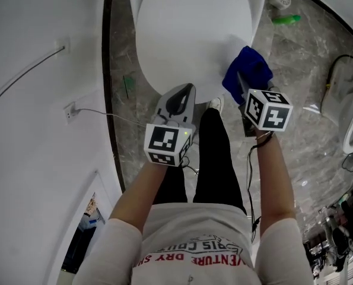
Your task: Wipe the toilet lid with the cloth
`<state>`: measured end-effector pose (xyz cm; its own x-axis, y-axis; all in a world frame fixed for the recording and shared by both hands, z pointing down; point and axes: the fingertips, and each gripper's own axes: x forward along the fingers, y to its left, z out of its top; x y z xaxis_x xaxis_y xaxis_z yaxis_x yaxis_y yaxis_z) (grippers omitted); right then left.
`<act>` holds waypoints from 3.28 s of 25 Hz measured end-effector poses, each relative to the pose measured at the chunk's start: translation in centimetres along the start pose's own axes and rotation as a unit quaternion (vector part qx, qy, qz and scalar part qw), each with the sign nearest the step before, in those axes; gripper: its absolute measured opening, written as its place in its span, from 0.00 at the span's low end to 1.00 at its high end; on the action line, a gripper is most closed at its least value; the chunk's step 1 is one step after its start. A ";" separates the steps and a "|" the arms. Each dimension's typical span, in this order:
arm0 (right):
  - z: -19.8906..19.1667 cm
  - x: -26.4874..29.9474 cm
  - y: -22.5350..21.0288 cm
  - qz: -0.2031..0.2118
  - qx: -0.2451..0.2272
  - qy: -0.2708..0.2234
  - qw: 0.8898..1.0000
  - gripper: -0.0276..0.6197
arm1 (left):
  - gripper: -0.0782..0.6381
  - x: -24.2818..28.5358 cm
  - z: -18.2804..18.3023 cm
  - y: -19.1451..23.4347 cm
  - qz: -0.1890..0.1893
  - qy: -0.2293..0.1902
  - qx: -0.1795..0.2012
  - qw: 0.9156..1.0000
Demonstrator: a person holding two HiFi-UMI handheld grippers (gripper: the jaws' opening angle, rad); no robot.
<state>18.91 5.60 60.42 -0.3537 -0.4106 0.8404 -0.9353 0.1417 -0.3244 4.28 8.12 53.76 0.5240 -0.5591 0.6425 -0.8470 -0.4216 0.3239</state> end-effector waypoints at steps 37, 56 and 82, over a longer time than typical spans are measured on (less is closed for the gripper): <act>-8.2 12.9 24.7 0.058 -0.078 0.067 0.993 0.19 | 0.12 -13.9 -12.5 18.7 0.049 0.026 -0.044 0.997; -11.3 4.9 8.8 0.040 -0.045 0.056 0.997 0.19 | 0.12 -6.0 -9.1 4.4 0.009 0.013 -0.047 0.999; -13.6 -2.6 1.3 -0.034 0.028 -0.001 0.999 0.19 | 0.12 -4.9 -7.5 -3.6 -0.023 0.003 -0.022 0.999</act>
<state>18.44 19.08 63.76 -0.2884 -0.4203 0.8603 -0.9551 0.0622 -0.2897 4.10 17.73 54.69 0.5614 -0.5357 0.6308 -0.8256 -0.4146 0.3827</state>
